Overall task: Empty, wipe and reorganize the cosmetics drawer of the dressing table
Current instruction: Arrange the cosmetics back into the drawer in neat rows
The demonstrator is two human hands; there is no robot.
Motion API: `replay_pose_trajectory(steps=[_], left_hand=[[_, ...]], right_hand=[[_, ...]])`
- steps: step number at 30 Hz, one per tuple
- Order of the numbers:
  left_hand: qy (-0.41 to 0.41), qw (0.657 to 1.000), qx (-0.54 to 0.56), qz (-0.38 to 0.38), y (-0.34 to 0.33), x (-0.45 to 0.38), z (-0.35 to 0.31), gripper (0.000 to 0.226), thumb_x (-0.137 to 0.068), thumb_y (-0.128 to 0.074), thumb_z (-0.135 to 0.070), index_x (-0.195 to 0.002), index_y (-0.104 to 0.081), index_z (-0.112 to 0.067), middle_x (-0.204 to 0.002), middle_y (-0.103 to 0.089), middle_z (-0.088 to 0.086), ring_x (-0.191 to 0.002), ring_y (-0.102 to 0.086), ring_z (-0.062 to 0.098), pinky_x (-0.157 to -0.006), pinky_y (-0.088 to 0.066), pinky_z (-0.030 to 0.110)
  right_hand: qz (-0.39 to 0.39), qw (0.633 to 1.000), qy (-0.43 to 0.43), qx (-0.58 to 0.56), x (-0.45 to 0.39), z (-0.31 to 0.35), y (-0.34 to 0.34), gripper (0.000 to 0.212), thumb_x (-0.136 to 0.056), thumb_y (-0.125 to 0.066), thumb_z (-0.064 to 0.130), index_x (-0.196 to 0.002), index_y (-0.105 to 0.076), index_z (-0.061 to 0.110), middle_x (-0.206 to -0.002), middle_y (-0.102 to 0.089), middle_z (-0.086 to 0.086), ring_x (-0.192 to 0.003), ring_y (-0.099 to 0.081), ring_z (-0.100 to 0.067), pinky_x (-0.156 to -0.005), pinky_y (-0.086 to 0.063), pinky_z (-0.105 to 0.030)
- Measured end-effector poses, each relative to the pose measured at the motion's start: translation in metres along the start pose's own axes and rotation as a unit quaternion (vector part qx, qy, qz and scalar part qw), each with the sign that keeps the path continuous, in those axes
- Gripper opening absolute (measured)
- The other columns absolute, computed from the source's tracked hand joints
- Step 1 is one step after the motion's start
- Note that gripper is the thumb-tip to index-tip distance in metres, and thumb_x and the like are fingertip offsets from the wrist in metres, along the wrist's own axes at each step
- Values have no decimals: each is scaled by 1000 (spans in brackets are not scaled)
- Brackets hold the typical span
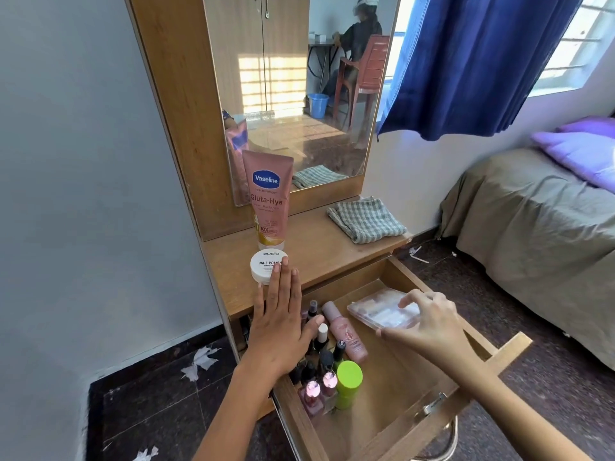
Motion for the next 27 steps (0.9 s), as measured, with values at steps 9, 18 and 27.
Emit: replay_pose_trajectory(steps=[9, 18, 27], left_hand=[[-3, 1000, 1, -12, 0, 0, 0, 84, -95, -15, -61, -133, 42, -13, -135, 57, 2, -125, 52, 16, -95, 39, 37], [-2, 1000, 0, -7, 0, 0, 1, 84, -95, -15, -60, -132, 44, -13, -134, 58, 3, -125, 52, 16, -98, 36, 39], [-6, 1000, 1, -20, 2, 1, 1, 84, -95, -17, -60, -133, 43, -14, -136, 57, 2, -126, 51, 16, -93, 40, 35]], right_hand=[[83, 992, -23, 89, -13, -2, -34, 72, -62, -76, 61, -112, -47, 17, -122, -40, -10, -117, -40, -31, -99, -41, -38], [147, 965, 72, 203, -25, 8, -68, 75, -85, -60, 53, -147, -27, 28, -152, -27, -15, -139, -28, -36, -110, -37, -43], [217, 919, 189, 270, -23, 21, -91, 51, -102, -32, 35, -151, -18, 39, -162, 8, -10, -150, 0, -32, -111, -36, -48]])
Point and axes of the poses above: each hand's wrist, its own x-axis away from the middle knuckle, its own y-axis out of the back of the hand, z = x × y, the point moved 8 cm from there along -x, towards the middle knuckle
